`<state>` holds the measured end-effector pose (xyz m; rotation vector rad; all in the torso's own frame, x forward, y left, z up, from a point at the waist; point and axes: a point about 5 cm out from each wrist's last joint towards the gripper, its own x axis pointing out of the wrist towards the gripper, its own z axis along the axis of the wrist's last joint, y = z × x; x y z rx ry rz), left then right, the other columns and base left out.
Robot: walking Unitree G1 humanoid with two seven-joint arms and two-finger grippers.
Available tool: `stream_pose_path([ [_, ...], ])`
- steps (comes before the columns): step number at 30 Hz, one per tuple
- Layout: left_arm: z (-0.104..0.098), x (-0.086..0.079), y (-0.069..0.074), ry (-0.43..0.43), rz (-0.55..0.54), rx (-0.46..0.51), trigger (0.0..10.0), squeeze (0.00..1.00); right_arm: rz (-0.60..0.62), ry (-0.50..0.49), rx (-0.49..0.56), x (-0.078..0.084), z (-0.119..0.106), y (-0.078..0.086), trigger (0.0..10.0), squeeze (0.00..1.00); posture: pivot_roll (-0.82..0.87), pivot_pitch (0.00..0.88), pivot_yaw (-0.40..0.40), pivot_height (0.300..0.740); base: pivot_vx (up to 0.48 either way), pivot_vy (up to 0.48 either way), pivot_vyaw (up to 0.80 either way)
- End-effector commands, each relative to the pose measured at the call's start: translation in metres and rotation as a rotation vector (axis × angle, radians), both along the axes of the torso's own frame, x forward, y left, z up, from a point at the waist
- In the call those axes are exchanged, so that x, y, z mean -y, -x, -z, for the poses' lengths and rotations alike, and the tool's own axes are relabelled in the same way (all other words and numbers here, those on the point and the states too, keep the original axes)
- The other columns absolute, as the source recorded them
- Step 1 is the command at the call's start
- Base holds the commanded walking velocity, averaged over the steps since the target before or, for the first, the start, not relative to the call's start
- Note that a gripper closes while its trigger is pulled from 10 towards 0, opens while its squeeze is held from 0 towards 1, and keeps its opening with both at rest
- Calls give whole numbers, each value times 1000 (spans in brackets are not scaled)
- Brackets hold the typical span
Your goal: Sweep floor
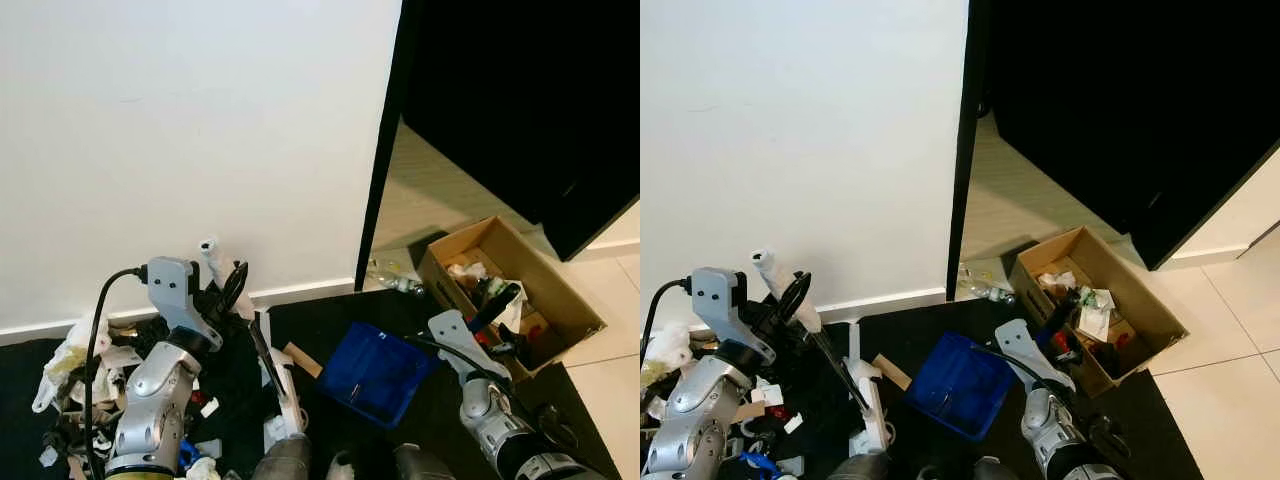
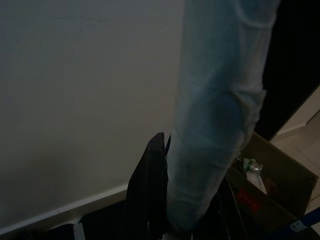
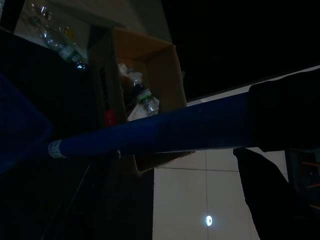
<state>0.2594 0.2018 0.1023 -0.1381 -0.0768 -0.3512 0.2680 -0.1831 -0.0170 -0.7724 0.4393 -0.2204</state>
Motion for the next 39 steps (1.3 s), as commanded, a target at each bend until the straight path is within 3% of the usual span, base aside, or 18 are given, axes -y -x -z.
stream_pose_path([
  [1,0,3,2,20,-6,18,10000,8,5,-5,-22,2,5,6,10000,0,221,139,-28,740,0,0,0],
  [39,-3,6,-6,21,17,25,10000,12,4,-6,-24,0,4,4,10000,0,209,136,-8,740,0,0,0],
])
